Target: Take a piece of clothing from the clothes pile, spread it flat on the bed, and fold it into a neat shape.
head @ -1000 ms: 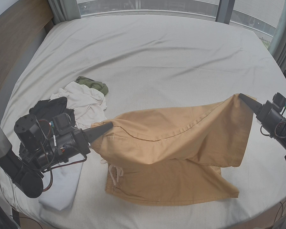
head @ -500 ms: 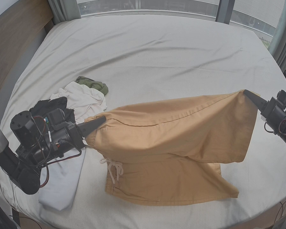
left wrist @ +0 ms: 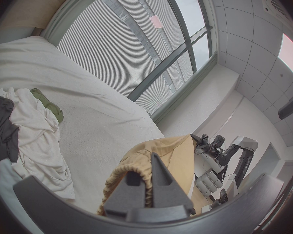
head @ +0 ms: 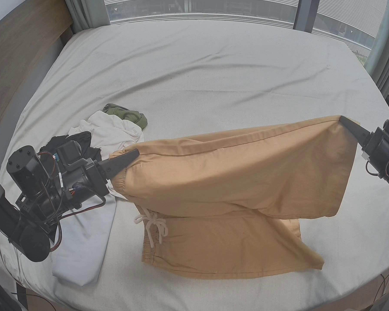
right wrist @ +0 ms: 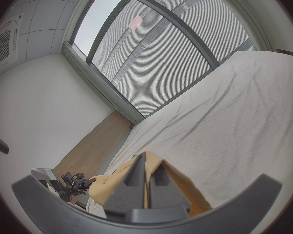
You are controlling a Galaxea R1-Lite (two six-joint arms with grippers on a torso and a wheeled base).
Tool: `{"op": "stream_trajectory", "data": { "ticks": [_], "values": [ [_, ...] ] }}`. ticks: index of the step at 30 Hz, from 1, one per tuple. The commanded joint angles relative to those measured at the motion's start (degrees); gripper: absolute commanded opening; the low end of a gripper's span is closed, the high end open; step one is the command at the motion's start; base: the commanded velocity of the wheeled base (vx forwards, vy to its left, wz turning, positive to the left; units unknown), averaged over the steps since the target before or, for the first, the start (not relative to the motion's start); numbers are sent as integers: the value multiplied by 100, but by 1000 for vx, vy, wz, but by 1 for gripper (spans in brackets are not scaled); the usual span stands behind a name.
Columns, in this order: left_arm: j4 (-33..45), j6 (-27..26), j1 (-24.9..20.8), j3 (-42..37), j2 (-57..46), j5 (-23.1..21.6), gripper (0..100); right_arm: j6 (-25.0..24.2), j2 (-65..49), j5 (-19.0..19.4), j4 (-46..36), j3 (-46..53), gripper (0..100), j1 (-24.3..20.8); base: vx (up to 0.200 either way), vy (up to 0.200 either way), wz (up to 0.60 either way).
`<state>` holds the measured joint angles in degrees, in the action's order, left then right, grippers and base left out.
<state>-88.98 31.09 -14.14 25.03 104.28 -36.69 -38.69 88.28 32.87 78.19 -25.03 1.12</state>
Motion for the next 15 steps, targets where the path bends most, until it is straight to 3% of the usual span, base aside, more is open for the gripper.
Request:
{"op": "stream_trajectory", "data": {
  "ticks": [1, 15],
  "values": [
    [-14, 12, 43, 46, -22, 4, 0, -15, -31, 18, 3, -11, 0, 72, 0, 0, 0],
    [-14, 12, 113, 292, -13, 13, 0, -15, -22, 168, 12, 7, 0, 195, 0, 0, 0]
  ]
}}
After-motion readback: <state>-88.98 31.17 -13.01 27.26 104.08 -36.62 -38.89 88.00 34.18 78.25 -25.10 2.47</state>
